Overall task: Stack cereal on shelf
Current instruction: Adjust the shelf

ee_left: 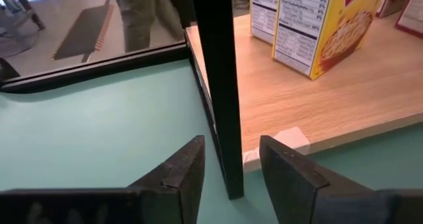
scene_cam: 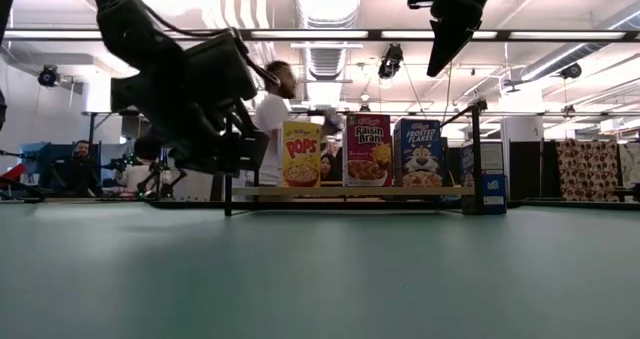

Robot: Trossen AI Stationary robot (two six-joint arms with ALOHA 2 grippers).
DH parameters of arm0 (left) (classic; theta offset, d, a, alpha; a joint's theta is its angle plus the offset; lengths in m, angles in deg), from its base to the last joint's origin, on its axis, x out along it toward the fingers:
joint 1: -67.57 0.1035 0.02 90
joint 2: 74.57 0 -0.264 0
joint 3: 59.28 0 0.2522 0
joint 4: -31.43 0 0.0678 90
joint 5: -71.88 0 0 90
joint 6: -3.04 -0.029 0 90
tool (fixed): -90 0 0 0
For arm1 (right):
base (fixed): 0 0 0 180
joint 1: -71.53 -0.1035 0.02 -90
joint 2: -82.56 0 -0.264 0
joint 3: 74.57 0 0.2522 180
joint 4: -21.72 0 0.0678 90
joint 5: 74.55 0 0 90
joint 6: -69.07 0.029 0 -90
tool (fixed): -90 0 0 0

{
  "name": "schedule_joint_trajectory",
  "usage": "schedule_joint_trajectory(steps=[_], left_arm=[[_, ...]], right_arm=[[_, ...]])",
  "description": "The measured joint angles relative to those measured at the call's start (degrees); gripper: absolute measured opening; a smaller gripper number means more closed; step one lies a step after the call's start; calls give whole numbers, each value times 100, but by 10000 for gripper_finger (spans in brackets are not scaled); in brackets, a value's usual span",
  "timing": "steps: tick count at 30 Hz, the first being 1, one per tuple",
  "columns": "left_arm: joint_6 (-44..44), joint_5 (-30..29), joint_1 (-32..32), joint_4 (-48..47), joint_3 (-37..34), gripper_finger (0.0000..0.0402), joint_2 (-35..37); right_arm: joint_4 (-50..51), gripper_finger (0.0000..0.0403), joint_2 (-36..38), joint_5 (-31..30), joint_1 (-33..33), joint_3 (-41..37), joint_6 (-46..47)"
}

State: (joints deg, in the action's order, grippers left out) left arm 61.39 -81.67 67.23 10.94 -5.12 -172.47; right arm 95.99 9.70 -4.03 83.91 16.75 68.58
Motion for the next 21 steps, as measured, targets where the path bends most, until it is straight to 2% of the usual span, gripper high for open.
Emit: schedule_joint_trajectory(steps=[5,21], left_arm=[[-258,-50,0,632,-229,121,0],[-693,-61,7,1697,-622,73,4]], right_arm=[[0,244,2,-2,2,0,-3],[1,244,0,-2,0,1,-6]])
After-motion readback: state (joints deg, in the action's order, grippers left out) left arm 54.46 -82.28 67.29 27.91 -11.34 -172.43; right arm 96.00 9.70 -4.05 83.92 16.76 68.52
